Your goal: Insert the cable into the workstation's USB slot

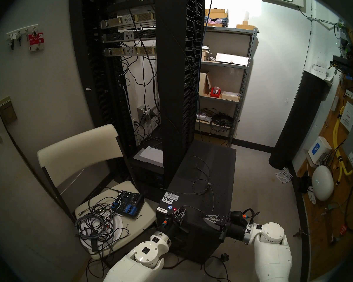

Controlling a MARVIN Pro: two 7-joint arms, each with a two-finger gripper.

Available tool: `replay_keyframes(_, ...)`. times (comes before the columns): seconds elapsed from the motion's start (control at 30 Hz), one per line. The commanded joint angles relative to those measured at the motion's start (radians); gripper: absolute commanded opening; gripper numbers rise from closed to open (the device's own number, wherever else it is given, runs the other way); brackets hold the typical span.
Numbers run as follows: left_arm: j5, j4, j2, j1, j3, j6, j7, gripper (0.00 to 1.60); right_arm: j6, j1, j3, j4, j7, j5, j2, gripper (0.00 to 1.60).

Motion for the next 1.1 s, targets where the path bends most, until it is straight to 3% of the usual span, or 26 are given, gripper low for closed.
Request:
replay_keyframes(0.0,0.001,0.025,0.011,0.028,0.008,0.018,-0.003,0.00,-0.007,0.001,0.004,-0.036,0.006,0.021,-0.015,0.00)
replay_keyframes(0.13,0.000,0.022,0.012,0.027,0.010,0.017,-0.001,0.00,-0.010,-0.005,0.005,-0.065,0.021,0.032,-0.019,0.00)
replay_keyframes(0.27,-0.001,0.019,0.014,0.027,0.011,0.017,0.000,0.00,-0.001,-0.012,0.005,-0.093,0.044,0.044,-0.022,0.11)
replay_keyframes(0.37,-0.003,0.017,0.015,0.026,0.012,0.018,0.000,0.00,0.017,-0.018,0.004,-0.106,0.057,0.052,-0.021,0.00)
replay_keyframes(0.6,-0.006,0.014,0.019,0.025,0.014,0.020,0.000,0.00,0.081,-0.039,-0.029,-0.123,0.057,0.083,-0.006,0.00)
replay_keyframes(0.8,-0.009,0.012,0.020,0.024,0.016,0.020,0.000,0.00,0.098,-0.060,-0.048,-0.143,0.057,0.105,0.006,0.13)
replay_keyframes(1.07,-0.010,0.014,0.021,0.021,0.020,0.017,0.003,0.00,0.118,-0.077,-0.068,-0.169,0.057,0.147,0.021,0.16)
